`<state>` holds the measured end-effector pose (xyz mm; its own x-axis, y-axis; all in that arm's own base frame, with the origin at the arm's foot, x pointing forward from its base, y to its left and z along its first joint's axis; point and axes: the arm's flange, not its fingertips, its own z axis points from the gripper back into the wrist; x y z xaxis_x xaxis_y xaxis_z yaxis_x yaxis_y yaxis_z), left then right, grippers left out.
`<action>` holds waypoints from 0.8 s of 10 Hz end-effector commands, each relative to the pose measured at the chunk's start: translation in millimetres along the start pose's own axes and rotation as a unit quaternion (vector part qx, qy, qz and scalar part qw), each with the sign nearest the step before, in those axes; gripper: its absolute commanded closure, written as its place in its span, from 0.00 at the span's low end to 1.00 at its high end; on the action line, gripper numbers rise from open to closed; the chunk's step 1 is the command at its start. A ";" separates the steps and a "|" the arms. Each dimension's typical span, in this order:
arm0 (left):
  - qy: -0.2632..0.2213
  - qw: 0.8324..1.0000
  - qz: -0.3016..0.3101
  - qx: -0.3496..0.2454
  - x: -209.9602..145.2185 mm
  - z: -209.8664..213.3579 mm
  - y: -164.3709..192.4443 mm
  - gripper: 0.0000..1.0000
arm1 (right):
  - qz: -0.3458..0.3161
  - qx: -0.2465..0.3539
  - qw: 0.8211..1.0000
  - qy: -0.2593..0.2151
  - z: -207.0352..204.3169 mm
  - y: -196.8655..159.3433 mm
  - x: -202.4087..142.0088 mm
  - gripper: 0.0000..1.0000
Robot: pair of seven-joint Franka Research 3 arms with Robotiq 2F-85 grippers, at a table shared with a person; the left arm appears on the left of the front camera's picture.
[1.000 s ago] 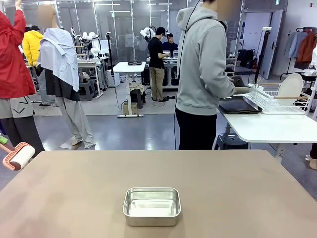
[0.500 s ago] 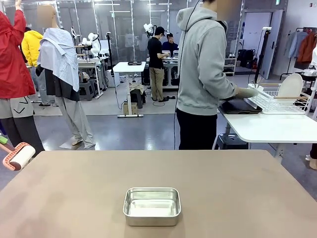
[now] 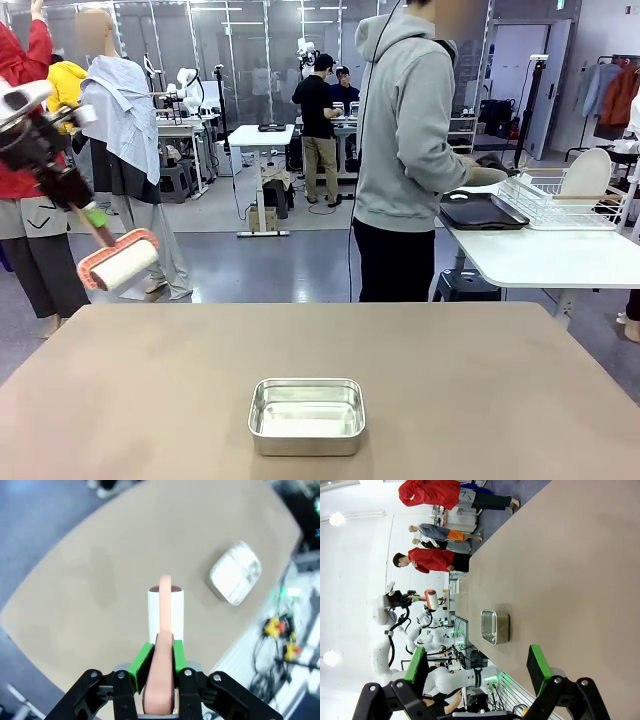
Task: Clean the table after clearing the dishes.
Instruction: Place the Lint Roller back on top of the Airtight Container.
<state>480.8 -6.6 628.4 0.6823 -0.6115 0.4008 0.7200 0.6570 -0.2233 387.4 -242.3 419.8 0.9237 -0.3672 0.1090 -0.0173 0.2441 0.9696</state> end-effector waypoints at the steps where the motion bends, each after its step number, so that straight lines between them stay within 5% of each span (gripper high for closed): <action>1: 0.067 0.987 -0.148 0.005 11.8 -31.1 -48.8 0.77 | 0.000 -0.001 1.000 -0.006 -0.3 3.8 -0.2 0.00; 6: 0.121 0.922 -0.368 0.019 22.8 -119.0 -204.9 0.77 | 0.000 -0.001 1.000 -0.006 -0.3 3.8 -0.2 0.00; 8: 0.143 0.931 -0.335 -0.002 40.8 -121.6 -203.6 0.77 | 0.000 -0.001 1.000 -0.006 -0.3 3.8 -0.2 0.00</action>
<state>359.9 -231.4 578.8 0.0383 -0.9779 0.2057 0.9988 0.0435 0.0207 387.3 -242.4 419.9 0.9236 -0.3676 0.1092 -0.0174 0.2442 0.9696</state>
